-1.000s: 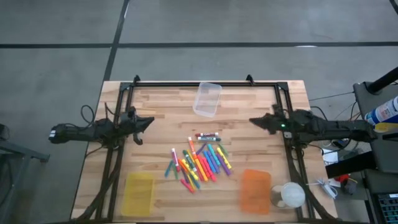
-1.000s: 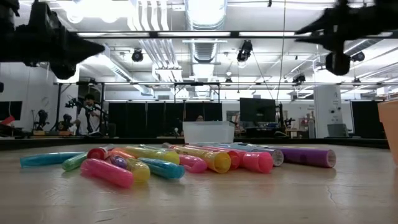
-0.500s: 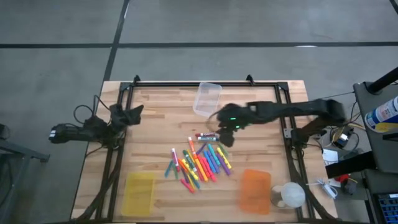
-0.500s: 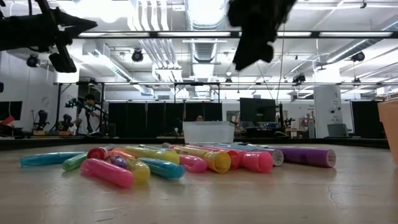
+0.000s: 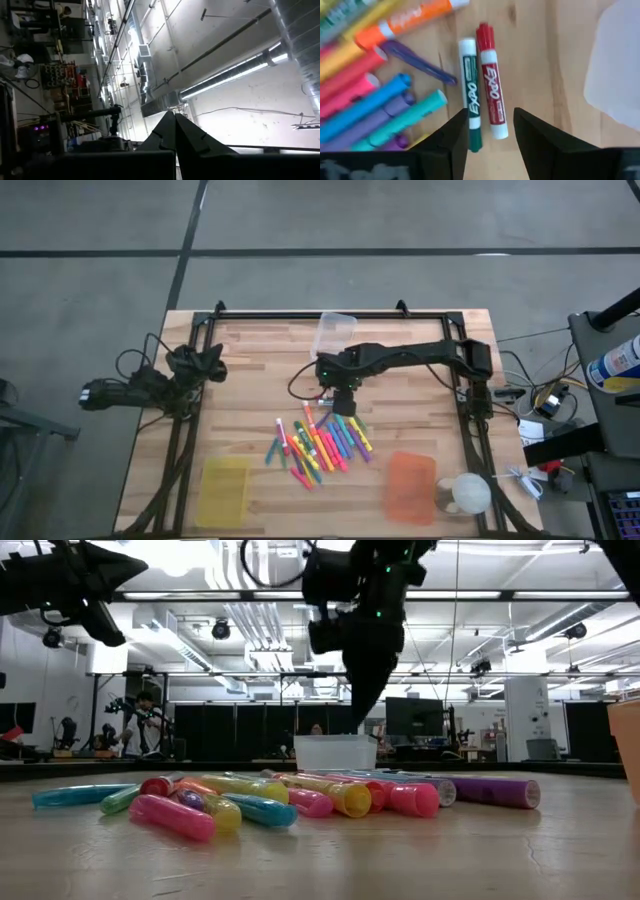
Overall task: Pick & Place Markers
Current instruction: Put the red and white marker pen into the white bin
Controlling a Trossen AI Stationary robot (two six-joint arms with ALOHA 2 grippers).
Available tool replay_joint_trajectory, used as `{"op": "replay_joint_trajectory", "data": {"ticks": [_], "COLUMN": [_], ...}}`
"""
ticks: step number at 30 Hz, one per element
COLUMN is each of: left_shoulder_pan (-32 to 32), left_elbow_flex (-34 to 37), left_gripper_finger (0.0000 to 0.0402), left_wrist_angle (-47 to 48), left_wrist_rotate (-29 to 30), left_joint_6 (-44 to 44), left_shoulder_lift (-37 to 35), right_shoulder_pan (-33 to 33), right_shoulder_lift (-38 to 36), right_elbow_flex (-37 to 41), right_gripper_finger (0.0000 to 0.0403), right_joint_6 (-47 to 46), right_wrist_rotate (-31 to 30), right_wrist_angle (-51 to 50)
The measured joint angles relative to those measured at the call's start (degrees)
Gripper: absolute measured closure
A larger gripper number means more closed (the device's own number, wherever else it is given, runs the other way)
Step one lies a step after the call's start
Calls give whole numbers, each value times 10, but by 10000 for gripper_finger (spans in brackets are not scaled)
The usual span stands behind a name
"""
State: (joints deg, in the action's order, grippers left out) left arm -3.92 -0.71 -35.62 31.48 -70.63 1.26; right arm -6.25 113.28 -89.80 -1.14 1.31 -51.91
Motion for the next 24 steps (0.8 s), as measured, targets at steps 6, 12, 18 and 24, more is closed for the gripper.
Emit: {"op": "replay_joint_trajectory", "data": {"ticks": [6,12,18,24], "left_shoulder_pan": [0,0,0,0], "left_elbow_flex": [-5,-6,-5,-5], "left_gripper_finger": [402,402,402,402], "left_wrist_angle": [0,0,0,1], "left_wrist_rotate": [-5,-6,-6,-6], "left_joint_6": [0,1,1,5], "left_shoulder_lift": [0,0,0,0], "right_shoulder_pan": [-14,-17,-19,-23], "right_shoulder_lift": [32,59,91,95], "right_elbow_flex": [6,8,9,11], "right_gripper_finger": [236,231,237,254], "right_joint_6": [29,44,58,58], "right_wrist_rotate": [23,22,22,22], "right_wrist_angle": [1,4,3,11]}}
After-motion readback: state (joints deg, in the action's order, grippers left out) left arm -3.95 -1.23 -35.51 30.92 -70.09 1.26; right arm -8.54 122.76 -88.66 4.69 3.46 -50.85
